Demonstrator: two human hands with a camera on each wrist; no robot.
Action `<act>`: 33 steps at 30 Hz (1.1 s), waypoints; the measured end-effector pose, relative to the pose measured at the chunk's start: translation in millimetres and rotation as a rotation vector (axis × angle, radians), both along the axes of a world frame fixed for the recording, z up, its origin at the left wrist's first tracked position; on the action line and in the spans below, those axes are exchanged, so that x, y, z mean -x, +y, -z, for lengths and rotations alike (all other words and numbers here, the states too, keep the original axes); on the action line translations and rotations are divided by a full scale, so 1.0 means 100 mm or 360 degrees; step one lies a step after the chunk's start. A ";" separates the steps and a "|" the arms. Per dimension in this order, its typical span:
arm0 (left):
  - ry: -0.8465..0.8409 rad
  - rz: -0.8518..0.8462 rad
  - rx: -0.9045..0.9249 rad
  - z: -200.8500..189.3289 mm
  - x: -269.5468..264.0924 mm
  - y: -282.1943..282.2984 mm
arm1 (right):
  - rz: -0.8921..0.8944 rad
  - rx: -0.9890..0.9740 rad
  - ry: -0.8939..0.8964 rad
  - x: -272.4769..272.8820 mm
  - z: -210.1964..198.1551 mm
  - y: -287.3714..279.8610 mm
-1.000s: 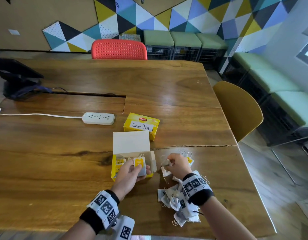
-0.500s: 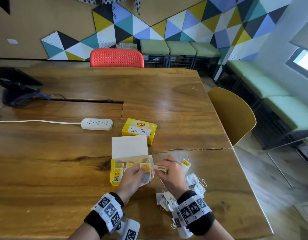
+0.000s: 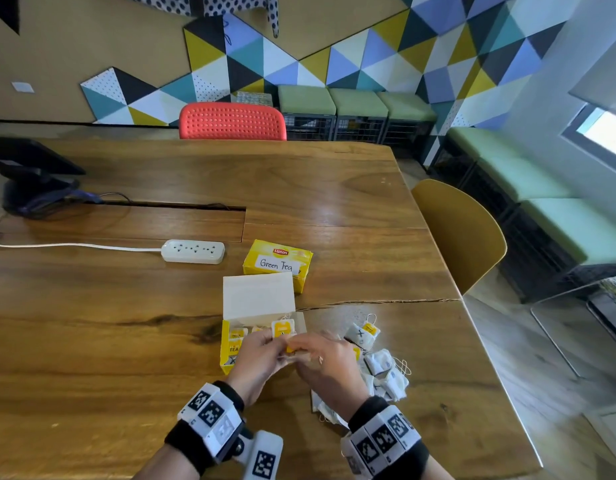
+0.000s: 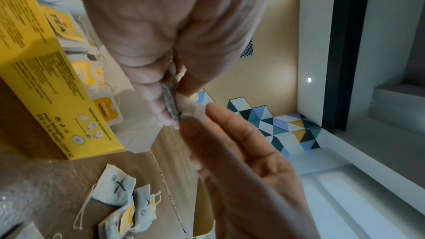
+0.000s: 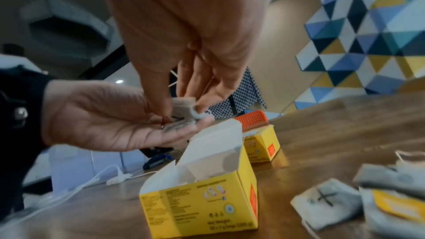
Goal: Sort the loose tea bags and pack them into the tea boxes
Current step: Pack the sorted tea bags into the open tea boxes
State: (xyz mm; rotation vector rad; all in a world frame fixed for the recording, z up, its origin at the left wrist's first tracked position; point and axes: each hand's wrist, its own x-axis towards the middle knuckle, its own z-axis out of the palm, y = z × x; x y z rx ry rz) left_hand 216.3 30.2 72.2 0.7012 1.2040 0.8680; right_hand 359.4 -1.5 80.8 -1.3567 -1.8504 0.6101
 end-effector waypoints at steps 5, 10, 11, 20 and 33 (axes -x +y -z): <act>0.0088 -0.0009 -0.0150 -0.08 0.09 0.00 | 0.0366 0.0439 0.0337 -0.04 -0.06 -0.01; 0.0136 0.0005 -0.0212 -0.08 0.07 -0.03 | 0.0343 0.0839 0.0658 0.00 0.06 0.08; 0.0125 0.0003 -0.0210 -0.09 0.07 -0.04 | 0.0356 0.0872 0.0737 0.02 0.06 0.09; 0.0153 0.0191 -0.0194 0.01 0.19 -0.05 | 0.0451 0.0913 0.0797 0.15 0.13 0.14; 0.1139 0.0508 -0.0452 -0.03 0.49 0.38 | 0.0554 0.0775 -0.0154 0.06 0.32 0.59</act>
